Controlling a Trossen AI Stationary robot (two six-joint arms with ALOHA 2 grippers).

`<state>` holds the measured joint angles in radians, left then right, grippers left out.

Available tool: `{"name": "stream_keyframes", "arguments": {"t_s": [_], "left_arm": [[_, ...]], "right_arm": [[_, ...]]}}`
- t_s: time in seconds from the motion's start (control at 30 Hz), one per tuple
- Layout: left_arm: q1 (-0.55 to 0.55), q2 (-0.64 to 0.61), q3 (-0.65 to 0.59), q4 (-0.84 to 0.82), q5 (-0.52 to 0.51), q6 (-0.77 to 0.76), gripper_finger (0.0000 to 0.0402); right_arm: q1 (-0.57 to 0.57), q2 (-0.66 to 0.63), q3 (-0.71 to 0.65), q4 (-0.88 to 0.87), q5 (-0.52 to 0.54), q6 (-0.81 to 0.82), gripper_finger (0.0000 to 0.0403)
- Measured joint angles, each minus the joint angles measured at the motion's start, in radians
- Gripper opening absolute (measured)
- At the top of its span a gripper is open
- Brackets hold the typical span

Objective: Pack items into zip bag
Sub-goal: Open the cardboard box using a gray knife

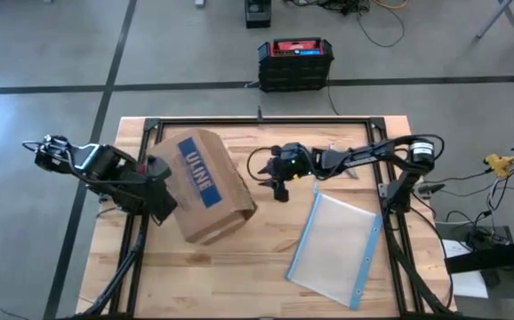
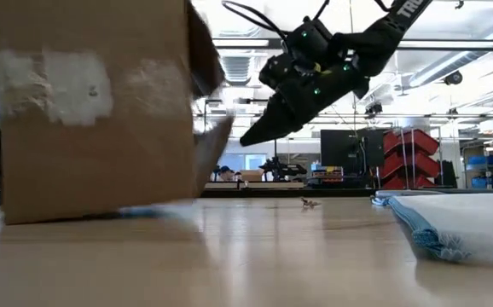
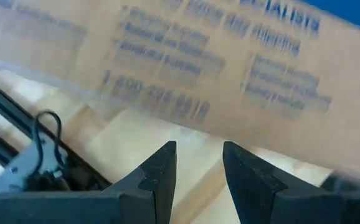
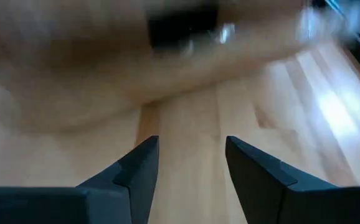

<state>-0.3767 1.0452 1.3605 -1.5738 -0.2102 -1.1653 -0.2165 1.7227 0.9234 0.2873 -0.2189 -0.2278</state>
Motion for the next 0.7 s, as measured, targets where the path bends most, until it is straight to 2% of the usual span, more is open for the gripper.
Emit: {"name": "stream_keyframes", "arguments": {"t_s": [0.23,0.3,0.43,0.5,0.57,0.7], "left_arm": [[0.0,-0.059,-0.02,0.002,-0.067,-0.021,0.0117],[0.0,-0.077,-0.058,0.003,-0.024,-0.051,0.0117],[0.0,-0.105,-0.18,0.002,0.13,-0.081,0.0117],[0.0,-0.122,-0.247,0.003,0.148,-0.085,0.0117],[0.0,-0.133,-0.314,0.008,0.123,-0.08,0.0117],[0.001,-0.139,-0.429,0.099,0.007,-0.008,0.0117]], "right_arm": [[0.001,-0.002,0.0,0.002,0.01,-0.046,0.0139],[-0.004,-0.004,0.0,0.0,0.011,-0.049,0.013],[-0.005,-0.012,0.0,-0.013,0.012,-0.079,0.0106],[-0.005,-0.013,0.0,-0.016,0.012,-0.085,0.0094],[-0.004,-0.013,0.0,-0.015,0.012,-0.086,0.0081],[-0.005,-0.008,0.0,-0.012,0.013,-0.108,0.0058]]}}
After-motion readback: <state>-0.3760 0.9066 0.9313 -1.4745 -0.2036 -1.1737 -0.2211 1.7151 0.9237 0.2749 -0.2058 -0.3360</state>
